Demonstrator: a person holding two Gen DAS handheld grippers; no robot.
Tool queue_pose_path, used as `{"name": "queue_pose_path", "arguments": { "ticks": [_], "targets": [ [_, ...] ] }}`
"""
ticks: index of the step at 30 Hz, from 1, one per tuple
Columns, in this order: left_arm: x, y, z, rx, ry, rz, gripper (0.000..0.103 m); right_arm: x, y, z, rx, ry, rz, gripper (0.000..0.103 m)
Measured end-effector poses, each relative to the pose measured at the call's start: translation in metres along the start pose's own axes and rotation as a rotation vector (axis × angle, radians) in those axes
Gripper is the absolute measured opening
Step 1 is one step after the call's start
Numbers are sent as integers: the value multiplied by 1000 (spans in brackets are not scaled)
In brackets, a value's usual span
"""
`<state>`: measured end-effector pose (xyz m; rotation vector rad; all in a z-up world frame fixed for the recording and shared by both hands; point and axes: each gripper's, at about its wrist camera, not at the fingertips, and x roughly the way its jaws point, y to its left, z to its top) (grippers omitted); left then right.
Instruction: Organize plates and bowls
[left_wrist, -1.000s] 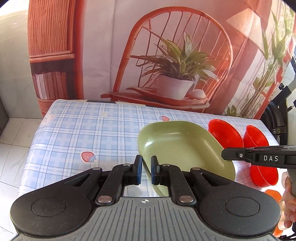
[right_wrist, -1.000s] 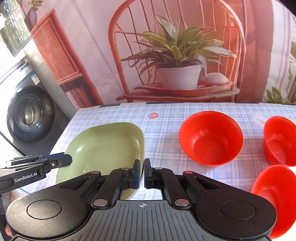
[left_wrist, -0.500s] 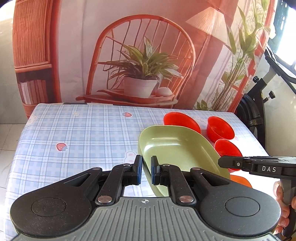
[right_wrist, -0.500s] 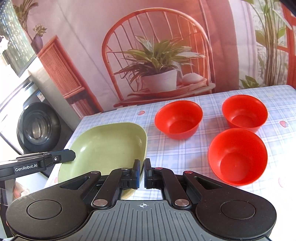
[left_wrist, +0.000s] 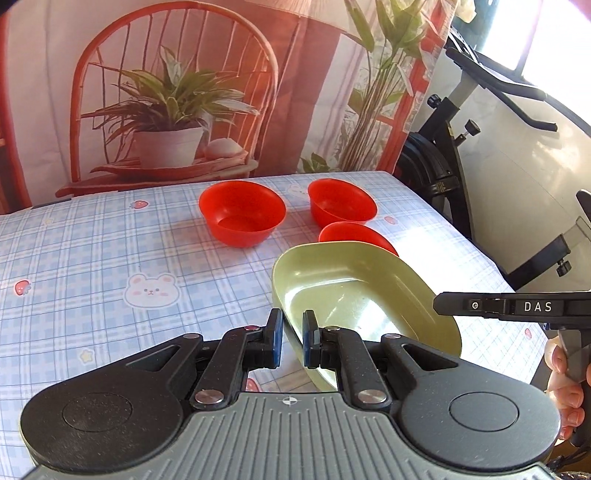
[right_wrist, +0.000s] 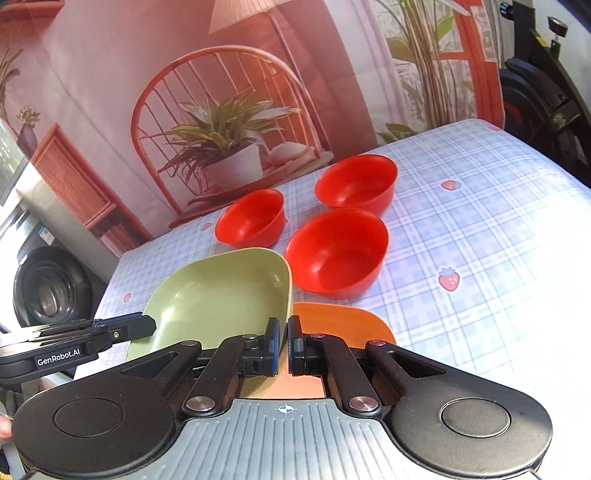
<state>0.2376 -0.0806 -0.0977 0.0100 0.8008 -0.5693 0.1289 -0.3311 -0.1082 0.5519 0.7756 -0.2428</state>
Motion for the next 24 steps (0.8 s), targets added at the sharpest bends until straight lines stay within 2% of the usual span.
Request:
{"name": "queue_pose_path", "arguments": {
  "ticks": [8,11,24],
  "targets": [
    [34,-33,-7,86,57,-64,12,-17,-43,-23,86,12,-70,4],
    [45,-36,-10,83,78,-83,12,-16,-50,-29,105,7,-85,4],
    [63,-36,-17,111,123,-39,12,0,-48,-35,65,39,-108,4]
  ]
}}
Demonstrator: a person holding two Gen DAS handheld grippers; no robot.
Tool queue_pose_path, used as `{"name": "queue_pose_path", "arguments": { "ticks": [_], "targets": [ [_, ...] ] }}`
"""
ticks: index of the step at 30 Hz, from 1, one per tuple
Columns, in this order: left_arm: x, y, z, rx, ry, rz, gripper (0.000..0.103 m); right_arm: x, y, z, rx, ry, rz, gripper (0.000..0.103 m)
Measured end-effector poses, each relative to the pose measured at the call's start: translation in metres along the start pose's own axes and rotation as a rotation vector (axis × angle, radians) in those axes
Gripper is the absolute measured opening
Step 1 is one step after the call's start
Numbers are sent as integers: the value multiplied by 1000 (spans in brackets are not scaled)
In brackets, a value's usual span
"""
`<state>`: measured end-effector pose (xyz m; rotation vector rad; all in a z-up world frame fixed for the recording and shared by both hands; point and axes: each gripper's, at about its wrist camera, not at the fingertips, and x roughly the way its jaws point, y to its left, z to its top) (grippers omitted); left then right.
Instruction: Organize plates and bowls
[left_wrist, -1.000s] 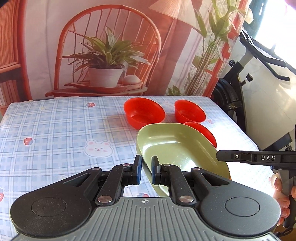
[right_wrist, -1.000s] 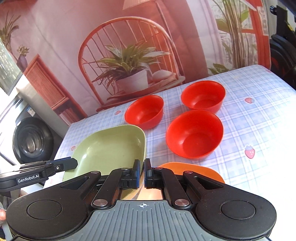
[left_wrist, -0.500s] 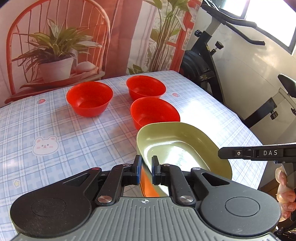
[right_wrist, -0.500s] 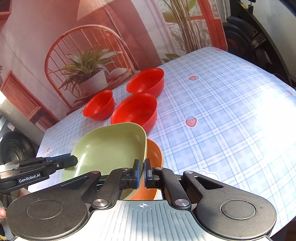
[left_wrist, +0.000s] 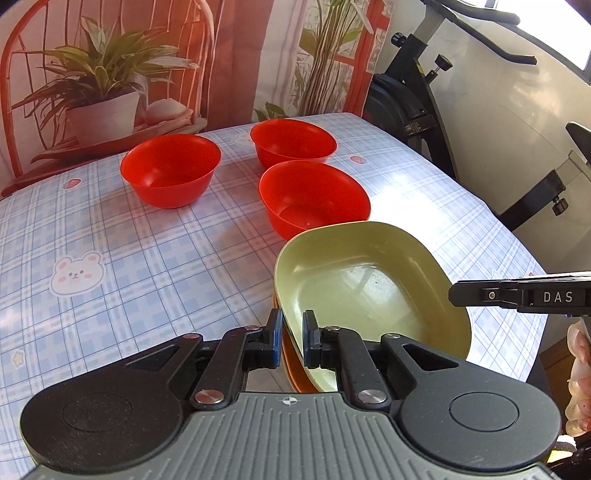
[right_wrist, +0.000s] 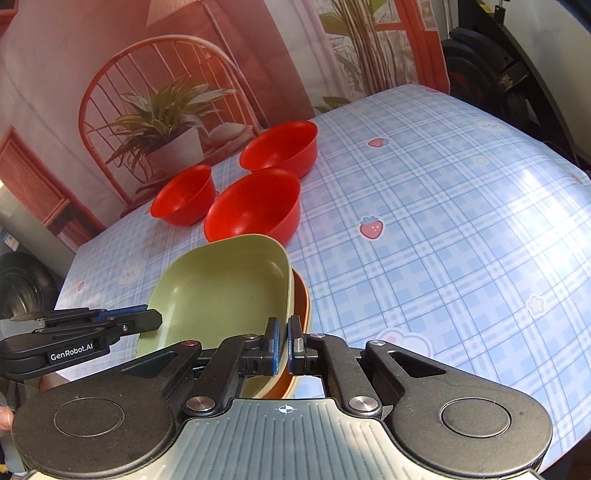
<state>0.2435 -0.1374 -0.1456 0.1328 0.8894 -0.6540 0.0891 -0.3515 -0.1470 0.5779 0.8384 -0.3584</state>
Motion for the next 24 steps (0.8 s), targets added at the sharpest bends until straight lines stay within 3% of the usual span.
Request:
{"name": "queue_pose_path", "arguments": {
  "ticks": [24],
  "targets": [
    [6,1,-6,4,6,-9,12,8,-1,-12,-25,72,-18,5]
  ]
}}
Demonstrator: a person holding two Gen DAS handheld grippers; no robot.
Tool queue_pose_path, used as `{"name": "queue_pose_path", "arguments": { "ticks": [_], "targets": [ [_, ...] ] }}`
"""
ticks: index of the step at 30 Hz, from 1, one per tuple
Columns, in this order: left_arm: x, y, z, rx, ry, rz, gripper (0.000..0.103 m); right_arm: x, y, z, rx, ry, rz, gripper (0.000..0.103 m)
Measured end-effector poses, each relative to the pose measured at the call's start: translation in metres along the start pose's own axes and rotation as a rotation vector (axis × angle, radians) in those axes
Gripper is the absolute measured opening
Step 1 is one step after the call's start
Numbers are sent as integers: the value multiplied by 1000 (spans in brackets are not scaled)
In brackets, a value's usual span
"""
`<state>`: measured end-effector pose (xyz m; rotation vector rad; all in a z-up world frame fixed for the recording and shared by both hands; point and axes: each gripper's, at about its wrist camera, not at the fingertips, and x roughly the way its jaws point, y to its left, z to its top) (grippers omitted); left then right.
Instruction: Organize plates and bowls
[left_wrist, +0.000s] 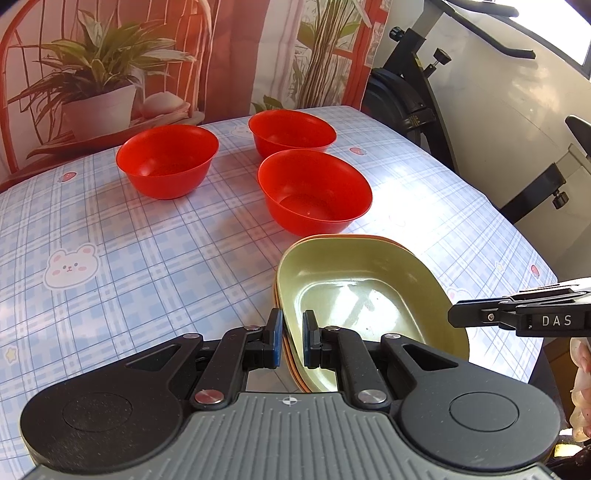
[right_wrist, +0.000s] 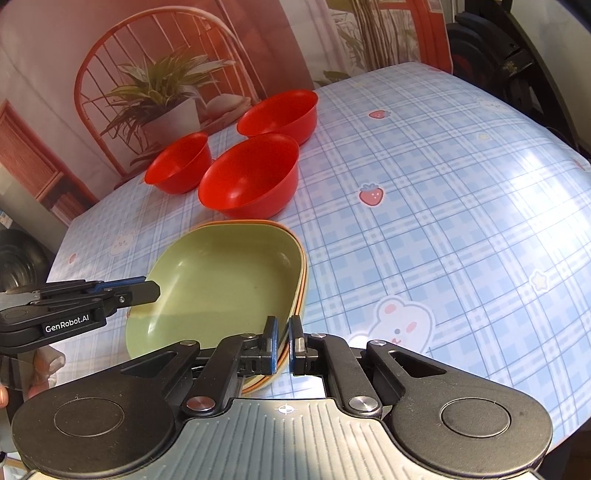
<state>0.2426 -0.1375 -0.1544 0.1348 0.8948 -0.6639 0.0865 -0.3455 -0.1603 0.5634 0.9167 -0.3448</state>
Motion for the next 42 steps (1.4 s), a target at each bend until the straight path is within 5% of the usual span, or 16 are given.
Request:
{"name": "queue_pose_path", "arguments": {
  "ticks": [11,24,30,34,42],
  "targets": [
    [-21,16,13,-44,-66,9,12,-12,8,15,-22,-49,17,11],
    [-50,64,65,-148,-208,107,12,-7,65,104,-247,-225,81,11],
    [-31,87,91,-196,-227,161,15,40,102,155,-351,-232,99,12],
    [-10,106,98,-225,-220,181,33,85,121,179,-380,-202,91,13],
    [39,131,100,-291,-169,159,33,164,124,197,-332,-68,66,16]
  ]
}}
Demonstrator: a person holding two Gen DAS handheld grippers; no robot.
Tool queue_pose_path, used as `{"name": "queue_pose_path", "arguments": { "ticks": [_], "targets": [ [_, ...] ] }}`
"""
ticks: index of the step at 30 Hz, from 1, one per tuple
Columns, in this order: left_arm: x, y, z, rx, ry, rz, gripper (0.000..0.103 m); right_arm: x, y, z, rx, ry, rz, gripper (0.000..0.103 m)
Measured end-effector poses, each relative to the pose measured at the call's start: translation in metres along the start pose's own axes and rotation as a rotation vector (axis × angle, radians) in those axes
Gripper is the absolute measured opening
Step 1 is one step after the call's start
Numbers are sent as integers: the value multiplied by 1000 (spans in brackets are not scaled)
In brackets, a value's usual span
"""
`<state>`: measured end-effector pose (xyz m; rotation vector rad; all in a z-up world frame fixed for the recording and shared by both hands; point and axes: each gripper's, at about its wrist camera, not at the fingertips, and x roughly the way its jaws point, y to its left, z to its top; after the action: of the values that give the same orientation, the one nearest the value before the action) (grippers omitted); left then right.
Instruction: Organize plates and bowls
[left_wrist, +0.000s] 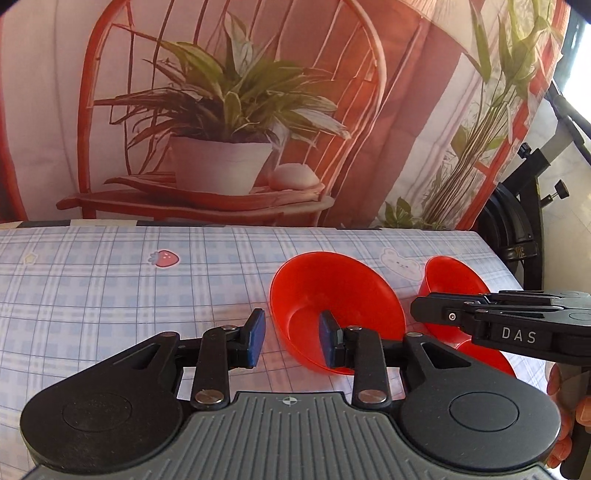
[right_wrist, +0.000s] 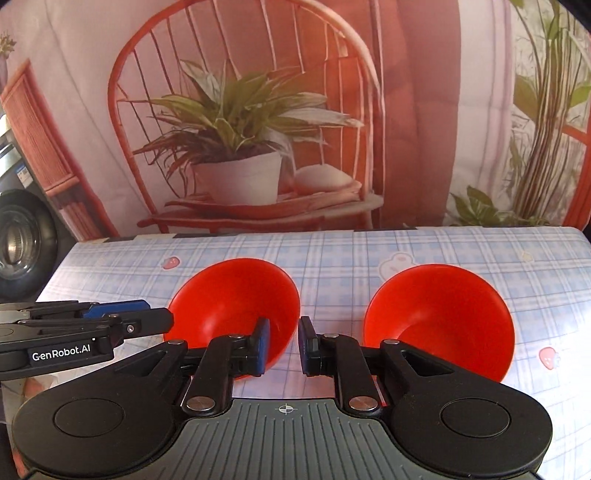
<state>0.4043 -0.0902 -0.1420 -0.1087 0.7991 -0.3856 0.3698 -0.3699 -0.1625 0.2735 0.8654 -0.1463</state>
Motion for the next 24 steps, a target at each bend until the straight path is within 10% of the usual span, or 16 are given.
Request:
{"name": "queue_pose_path", "arguments": {
  "ticks": [24],
  "targets": [
    [-4,-4,-4,27,12,22,16,0,1,-7,96,7,47,9]
  ]
}}
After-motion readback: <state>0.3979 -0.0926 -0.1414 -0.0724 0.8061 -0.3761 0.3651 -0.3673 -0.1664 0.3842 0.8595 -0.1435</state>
